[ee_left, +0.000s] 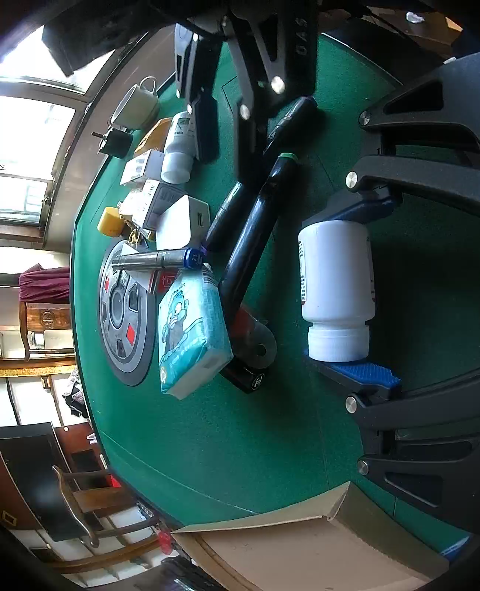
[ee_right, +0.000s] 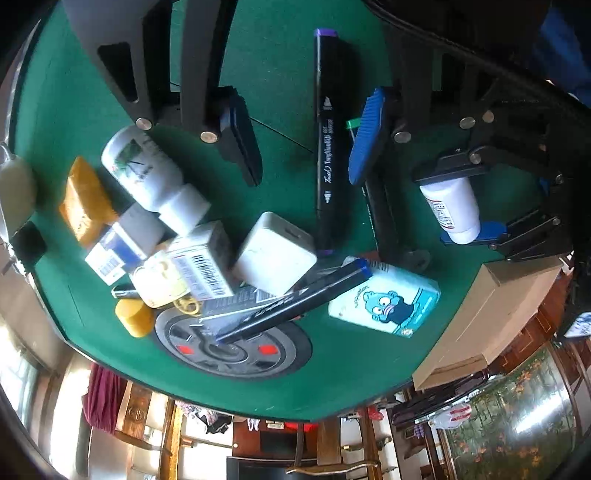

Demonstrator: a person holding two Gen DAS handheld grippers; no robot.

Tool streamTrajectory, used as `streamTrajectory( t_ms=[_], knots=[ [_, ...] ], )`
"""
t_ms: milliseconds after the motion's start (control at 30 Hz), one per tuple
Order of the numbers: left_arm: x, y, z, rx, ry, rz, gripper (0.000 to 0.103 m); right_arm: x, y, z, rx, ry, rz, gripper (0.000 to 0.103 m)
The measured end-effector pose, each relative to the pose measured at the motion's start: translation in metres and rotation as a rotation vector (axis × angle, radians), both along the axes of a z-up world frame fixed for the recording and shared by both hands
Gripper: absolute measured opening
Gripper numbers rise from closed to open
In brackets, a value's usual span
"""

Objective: Organize objects
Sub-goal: 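Close left tool on white pill bottle while right tool grasps purple-capped black marker, then carry both items into cardboard box and open both tools to release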

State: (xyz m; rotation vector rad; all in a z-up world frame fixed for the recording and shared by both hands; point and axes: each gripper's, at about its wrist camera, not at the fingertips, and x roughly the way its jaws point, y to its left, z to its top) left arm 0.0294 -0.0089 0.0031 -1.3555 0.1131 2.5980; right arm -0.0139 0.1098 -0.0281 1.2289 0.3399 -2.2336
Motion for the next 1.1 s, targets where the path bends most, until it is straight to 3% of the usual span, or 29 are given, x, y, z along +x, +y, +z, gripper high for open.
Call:
streamTrajectory(
  t_ms=[67, 167, 633, 1100],
  knots=[
    [0.000, 0.003, -0.001, -0.025, 0.003, 0.001, 0.056, -0.001, -0.007, -0.007, 0.037, -0.011, 0.000, 0.027],
    [-0.003, 0.007, -0.001, -0.033, 0.003, -0.009, 0.056, 0.003, -0.012, -0.006, 0.065, 0.004, -0.005, 0.014],
    [0.010, -0.017, 0.022, 0.105, 0.049, 0.014, 0.055, 0.036, 0.030, 0.049, -0.116, 0.020, -0.074, 0.012],
    [0.029, -0.078, 0.063, 0.158, 0.176, 0.132, 0.055, 0.046, -0.051, 0.097, -0.252, 0.084, 0.001, 0.012]
  ],
)
